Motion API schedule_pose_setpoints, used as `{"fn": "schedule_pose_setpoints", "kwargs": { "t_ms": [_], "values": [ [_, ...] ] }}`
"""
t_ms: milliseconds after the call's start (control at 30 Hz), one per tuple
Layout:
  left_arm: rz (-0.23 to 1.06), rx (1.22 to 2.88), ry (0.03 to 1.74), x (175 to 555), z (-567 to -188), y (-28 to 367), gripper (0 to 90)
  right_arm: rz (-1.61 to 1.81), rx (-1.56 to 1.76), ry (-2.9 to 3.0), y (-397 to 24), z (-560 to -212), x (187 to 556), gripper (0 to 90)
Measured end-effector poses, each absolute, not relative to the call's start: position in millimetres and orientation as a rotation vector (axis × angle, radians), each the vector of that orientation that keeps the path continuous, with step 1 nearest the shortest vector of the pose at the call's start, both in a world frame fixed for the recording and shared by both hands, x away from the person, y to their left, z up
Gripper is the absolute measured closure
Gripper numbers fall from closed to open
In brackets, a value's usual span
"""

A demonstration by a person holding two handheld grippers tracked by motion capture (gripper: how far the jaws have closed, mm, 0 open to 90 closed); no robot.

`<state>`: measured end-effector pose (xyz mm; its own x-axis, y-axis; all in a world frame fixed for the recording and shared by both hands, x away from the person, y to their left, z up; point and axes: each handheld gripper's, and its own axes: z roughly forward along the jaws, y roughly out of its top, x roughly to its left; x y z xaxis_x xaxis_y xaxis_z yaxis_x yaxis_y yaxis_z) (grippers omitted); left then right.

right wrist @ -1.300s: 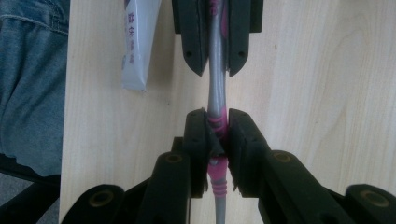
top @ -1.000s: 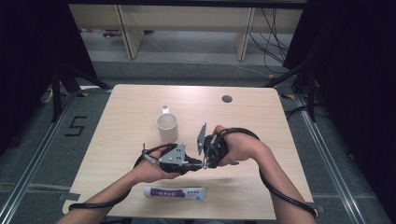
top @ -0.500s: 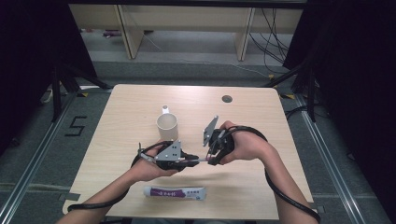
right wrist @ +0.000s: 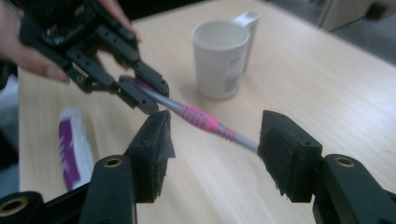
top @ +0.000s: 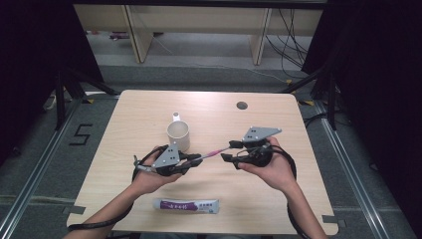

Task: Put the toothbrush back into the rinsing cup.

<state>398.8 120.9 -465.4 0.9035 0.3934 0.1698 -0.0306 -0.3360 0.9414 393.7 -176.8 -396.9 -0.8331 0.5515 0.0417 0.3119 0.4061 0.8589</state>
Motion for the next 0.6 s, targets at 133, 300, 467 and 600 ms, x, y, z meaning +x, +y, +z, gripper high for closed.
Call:
{"fn": "schedule_pose_setpoints", "kwargs": {
  "t_ms": [133, 300, 467, 600],
  "values": [
    [0.487, 1.803, 0.340, 400, -464, 126, 78.3, 1.545, 0.865, 2.298, -181, -409, 384, 44.8],
    [0.512, 1.745, 0.378, 399, -460, 127, 78.3, 1.700, 1.014, 2.190, -179, -423, 389, 44.6],
    [0.507, 1.727, 0.388, 400, -460, 127, 78.3, 1.764, 1.075, 2.186, -167, -435, 400, 44.8],
    [0.496, 1.726, 0.378, 399, -459, 126, 78.3, 1.788, 1.111, 2.184, -160, -438, 404, 44.9]
  ]
}}
